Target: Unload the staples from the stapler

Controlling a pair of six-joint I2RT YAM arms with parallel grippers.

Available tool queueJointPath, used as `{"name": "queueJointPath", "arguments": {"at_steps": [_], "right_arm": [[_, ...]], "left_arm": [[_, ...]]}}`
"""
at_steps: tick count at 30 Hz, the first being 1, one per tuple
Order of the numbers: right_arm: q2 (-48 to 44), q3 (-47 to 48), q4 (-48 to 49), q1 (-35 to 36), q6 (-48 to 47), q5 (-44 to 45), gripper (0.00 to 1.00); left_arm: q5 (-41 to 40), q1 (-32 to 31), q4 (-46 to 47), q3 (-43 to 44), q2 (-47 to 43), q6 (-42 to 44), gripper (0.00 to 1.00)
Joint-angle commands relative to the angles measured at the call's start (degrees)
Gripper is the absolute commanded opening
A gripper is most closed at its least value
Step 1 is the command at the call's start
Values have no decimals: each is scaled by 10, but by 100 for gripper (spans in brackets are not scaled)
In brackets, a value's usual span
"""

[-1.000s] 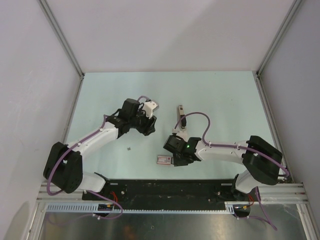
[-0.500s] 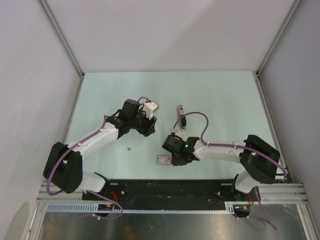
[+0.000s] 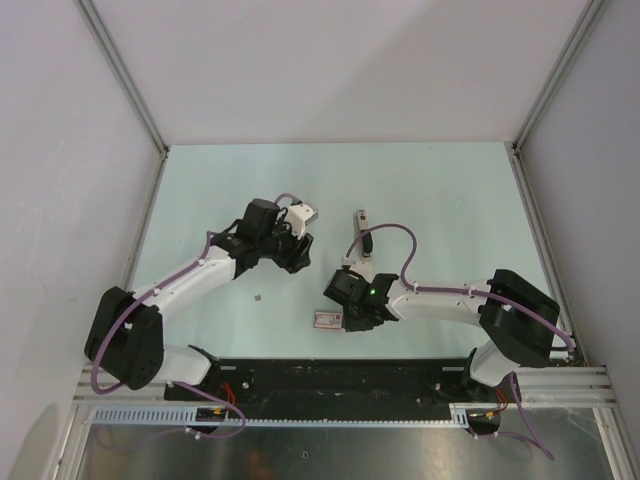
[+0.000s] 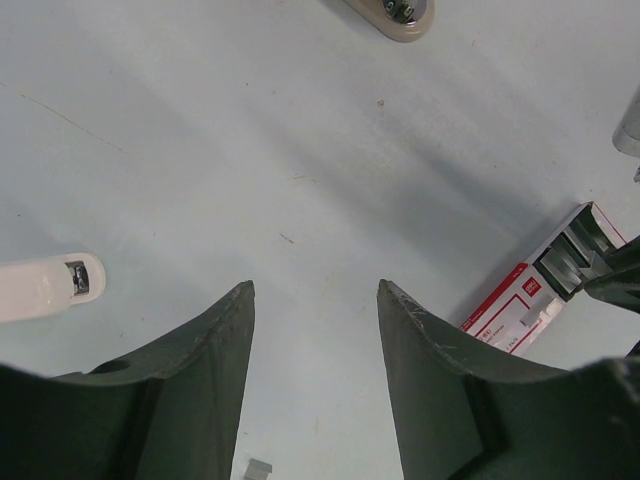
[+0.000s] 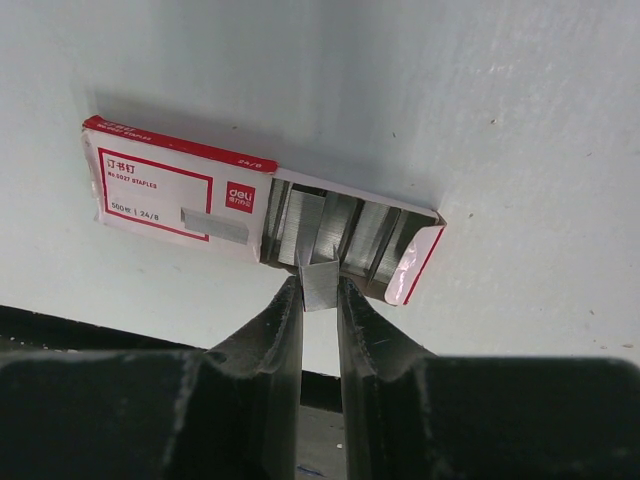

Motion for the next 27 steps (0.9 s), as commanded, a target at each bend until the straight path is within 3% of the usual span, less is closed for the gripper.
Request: {"name": "queueJointPath", "arguments": {"at_steps": [1, 10, 14, 27], "right_arm": [[-5, 23, -8, 5, -1, 10, 21], [-17, 28, -19, 12, 3, 20, 38], [-27, 31, -25, 14, 3, 26, 40], [-69, 37, -51, 12, 0, 68, 26]], "left_arm": [[13, -5, 5, -4, -23, 31, 58], [13, -6, 4, -4, -25, 32, 59], [14, -8, 4, -4, -26, 33, 59], [3, -12, 4, -2, -14, 42, 59]]}}
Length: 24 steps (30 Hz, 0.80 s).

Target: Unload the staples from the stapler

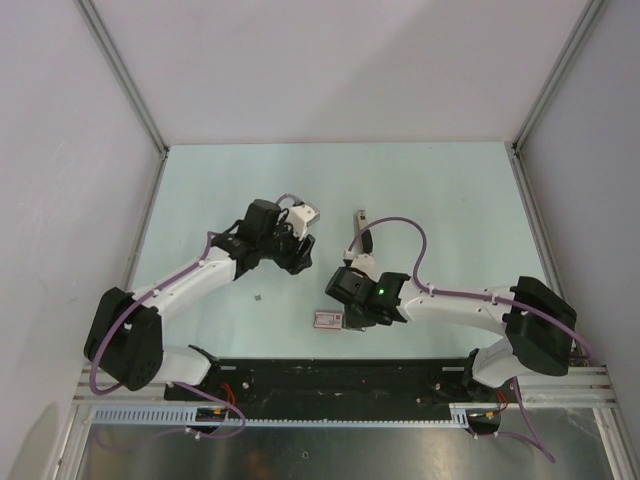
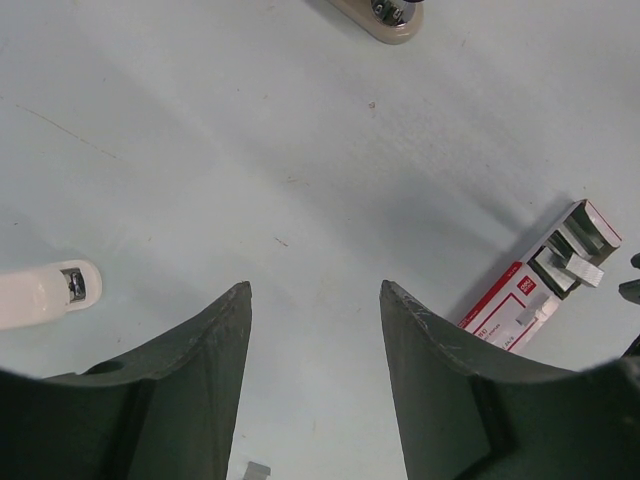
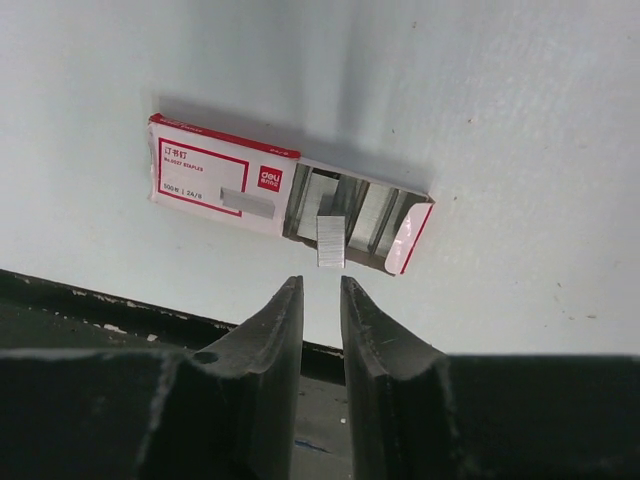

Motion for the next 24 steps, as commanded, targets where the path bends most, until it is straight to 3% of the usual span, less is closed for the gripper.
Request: {"name": "queueJointPath", "arguments": {"at_steps": [1, 14, 24], "right_arm": [[-16, 21, -20, -4, -2, 32, 24], [51, 21, 28, -11, -26, 3, 15], [59, 21, 39, -22, -33, 0, 13]], "left_arm": [[3, -6, 4, -2, -10, 39, 59], [-9, -24, 3, -14, -9, 62, 59], [-10, -34, 3, -35, 8, 103, 59]]}}
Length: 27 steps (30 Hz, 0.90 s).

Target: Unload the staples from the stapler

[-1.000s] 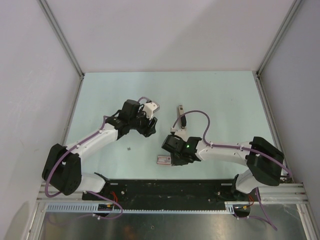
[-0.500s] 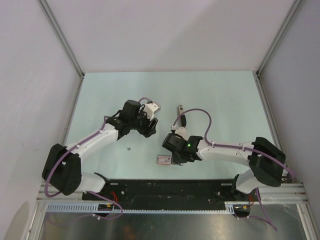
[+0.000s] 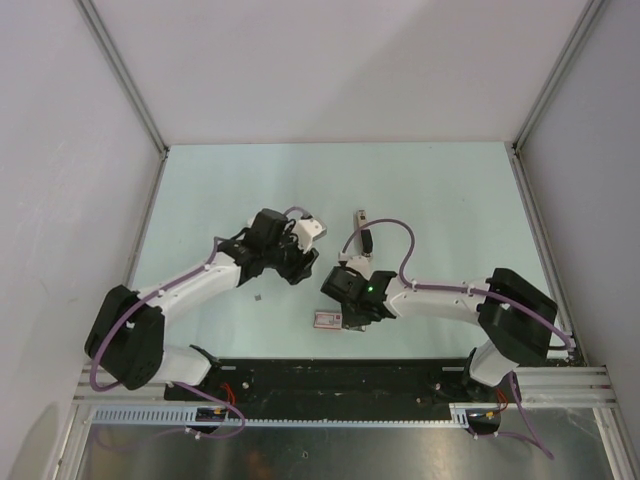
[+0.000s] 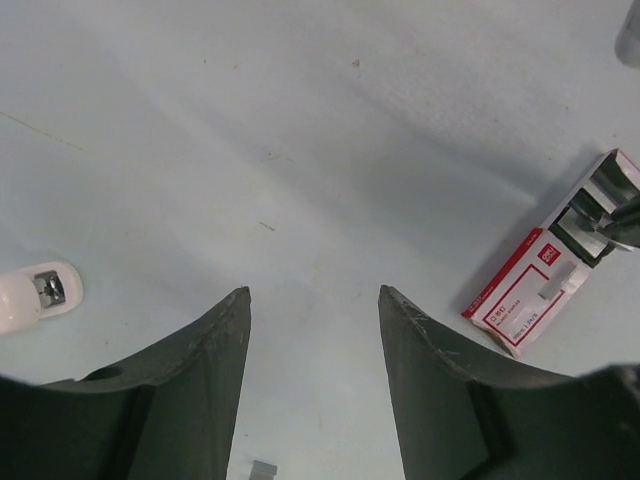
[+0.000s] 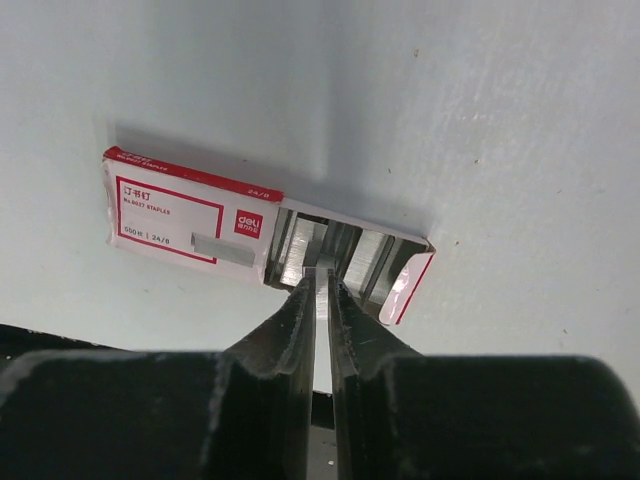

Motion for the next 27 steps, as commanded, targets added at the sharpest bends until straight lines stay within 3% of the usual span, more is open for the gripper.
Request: {"name": "queueJointPath", "arguments": {"at_steps": [1, 7, 15, 27], "right_arm": [[-6, 18, 10, -6, -4, 4, 15], [-102, 0, -18, -26, -5, 0, 24], [-208, -161, 77, -100, 27, -117, 25], [-182, -228, 199, -135, 35, -197, 21]], "left_arm": [[12, -8, 3, -13, 5, 64, 59], [12, -42, -6, -49, 2, 136, 58], [-34, -108, -10, -80, 18, 186, 57], [-66, -142, -4, -61, 62, 182, 55]]}}
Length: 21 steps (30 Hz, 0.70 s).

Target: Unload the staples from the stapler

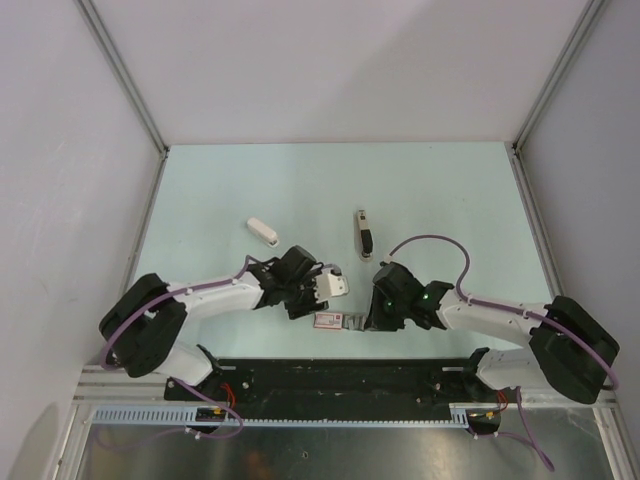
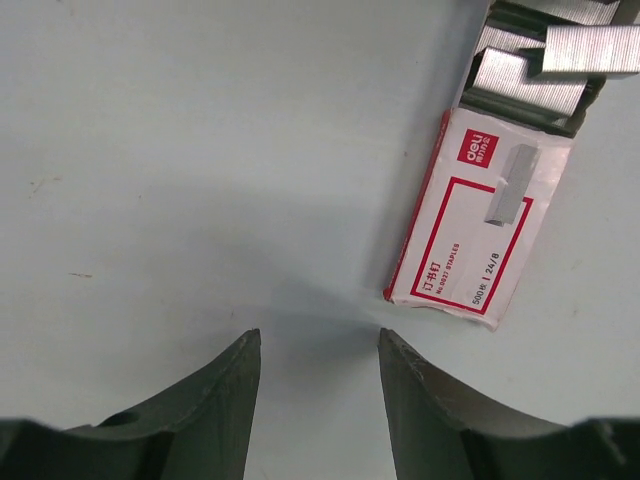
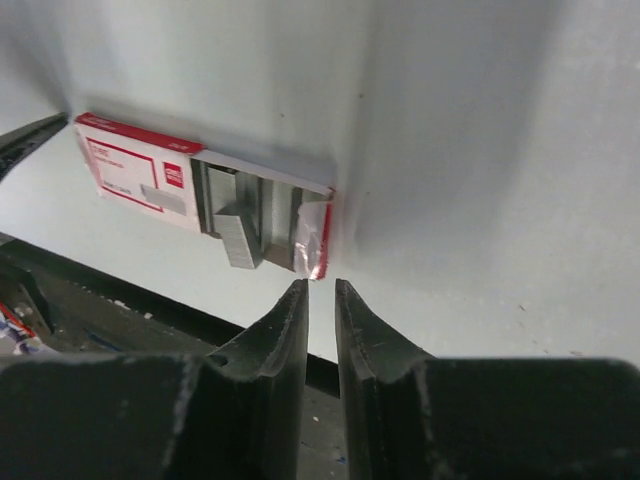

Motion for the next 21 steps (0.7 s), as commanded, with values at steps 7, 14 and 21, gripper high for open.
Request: {"name": "queueJointPath", "arguments": {"at_steps": [7, 14, 21], "right_arm": [[30, -11, 79, -10, 6, -29, 16], [8, -11, 74, -13, 3, -36, 16], [-36, -16, 34, -34, -8, -28, 19]], "left_arm": [[-25, -26, 11, 16, 21, 9, 55], [-29, -30, 12, 14, 21, 9, 55], [-25, -31, 12, 7, 10, 10, 55]]}}
